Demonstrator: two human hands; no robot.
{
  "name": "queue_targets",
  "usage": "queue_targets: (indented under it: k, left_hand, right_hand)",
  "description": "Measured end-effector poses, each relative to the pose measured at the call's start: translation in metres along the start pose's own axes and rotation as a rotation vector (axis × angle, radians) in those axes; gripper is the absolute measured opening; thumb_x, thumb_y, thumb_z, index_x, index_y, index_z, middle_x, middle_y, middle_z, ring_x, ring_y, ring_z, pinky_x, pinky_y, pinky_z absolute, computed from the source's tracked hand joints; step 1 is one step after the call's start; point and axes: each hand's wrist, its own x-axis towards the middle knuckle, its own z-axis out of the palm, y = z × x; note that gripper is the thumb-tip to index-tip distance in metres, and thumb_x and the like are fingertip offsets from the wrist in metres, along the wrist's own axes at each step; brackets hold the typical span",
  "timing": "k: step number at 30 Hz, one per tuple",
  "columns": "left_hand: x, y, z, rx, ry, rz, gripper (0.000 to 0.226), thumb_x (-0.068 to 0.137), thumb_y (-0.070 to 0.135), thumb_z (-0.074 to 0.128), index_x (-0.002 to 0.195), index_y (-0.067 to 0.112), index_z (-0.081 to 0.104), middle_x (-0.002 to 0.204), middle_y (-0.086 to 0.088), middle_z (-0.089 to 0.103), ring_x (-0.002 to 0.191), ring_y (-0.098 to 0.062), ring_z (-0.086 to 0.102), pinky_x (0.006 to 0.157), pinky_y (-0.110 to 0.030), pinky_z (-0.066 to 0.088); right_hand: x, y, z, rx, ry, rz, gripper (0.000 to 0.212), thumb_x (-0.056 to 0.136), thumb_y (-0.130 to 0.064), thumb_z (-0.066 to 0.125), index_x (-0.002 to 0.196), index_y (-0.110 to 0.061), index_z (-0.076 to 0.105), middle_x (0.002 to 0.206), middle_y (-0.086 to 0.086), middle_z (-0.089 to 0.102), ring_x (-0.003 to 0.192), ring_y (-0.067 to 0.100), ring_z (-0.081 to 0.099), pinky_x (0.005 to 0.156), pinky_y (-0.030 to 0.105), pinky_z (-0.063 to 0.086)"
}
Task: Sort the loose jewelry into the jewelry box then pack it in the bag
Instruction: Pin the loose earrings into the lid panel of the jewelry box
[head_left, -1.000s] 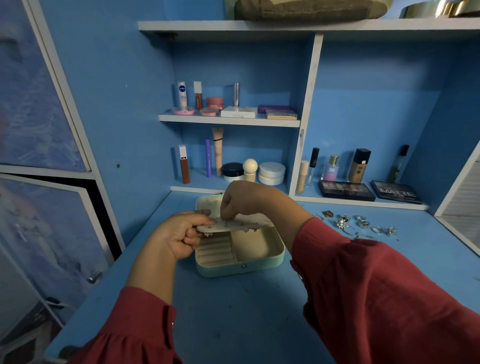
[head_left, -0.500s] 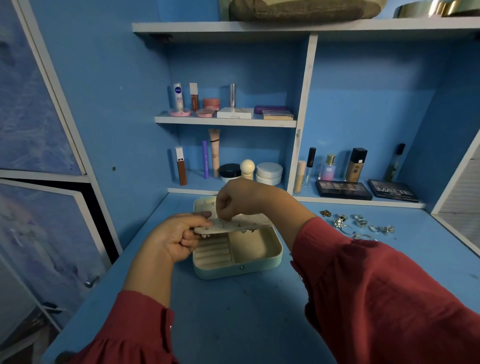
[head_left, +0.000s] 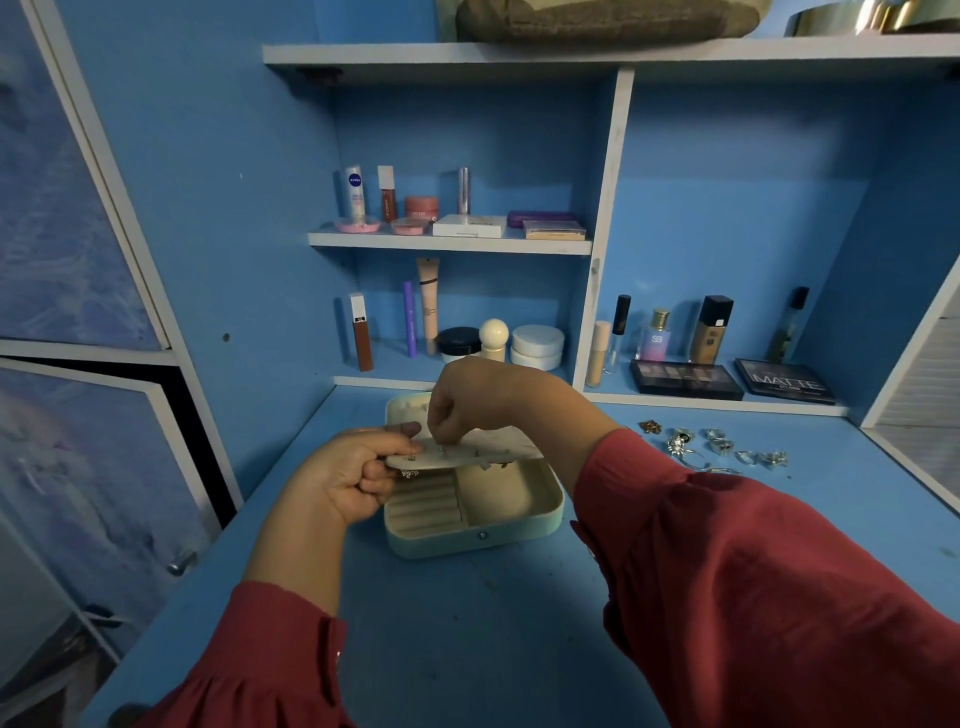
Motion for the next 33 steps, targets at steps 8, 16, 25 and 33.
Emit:
queue_targets:
  k: [8,16,25,33]
  left_hand:
    - [0.003,0.000,-0.002,-0.038,-0.031,-0.005,0.015,0.088,-0.005,0.051,0.087,0.007,0.059,0.045,0.004,0.041,0.023,-0.001,0.024,0.024,-0.010,0.018]
    - [-0.001,0.003,-0.003,-0.101,-0.115,0.004,0.008,0.090,0.017,0.055,0.091,0.010,0.059,0.093,-0.022,0.070,0.031,0.000,0.030,0.029,-0.009,0.025]
    - [0.001,0.004,-0.001,-0.083,-0.127,0.120,0.061,0.093,0.060,0.036,0.121,0.009,0.055,0.106,-0.021,0.070,0.036,-0.003,0.033,0.032,-0.012,0.030]
    - [0.001,0.005,-0.002,-0.050,-0.100,0.161,0.058,0.095,0.058,0.034,0.124,0.012,0.054,0.096,-0.018,0.072,0.034,-0.003,0.030,0.032,-0.012,0.024]
  right_hand:
    - [-0.003,0.004,-0.001,-0.007,0.044,-0.037,0.014,0.086,-0.014,0.066,0.099,-0.011,0.073,0.097,-0.002,0.070,0.078,0.006,0.057,0.063,0.014,0.040]
    - [-0.062,0.069,-0.011,0.314,0.384,0.081,0.015,0.092,-0.021,0.061,0.103,-0.026,0.071,0.101,-0.012,0.068,0.095,0.004,0.061,0.089,0.026,0.047]
    - [-0.108,0.113,0.034,0.468,0.433,0.297,0.007,0.085,-0.018,0.070,0.085,-0.022,0.076,0.080,-0.011,0.073,0.084,0.010,0.068,0.082,0.031,0.054]
    - [-0.113,0.117,0.041,0.418,0.417,0.317,0.018,0.087,-0.015,0.067,0.083,-0.031,0.073,0.084,-0.012,0.073,0.083,0.013,0.069,0.083,0.039,0.057]
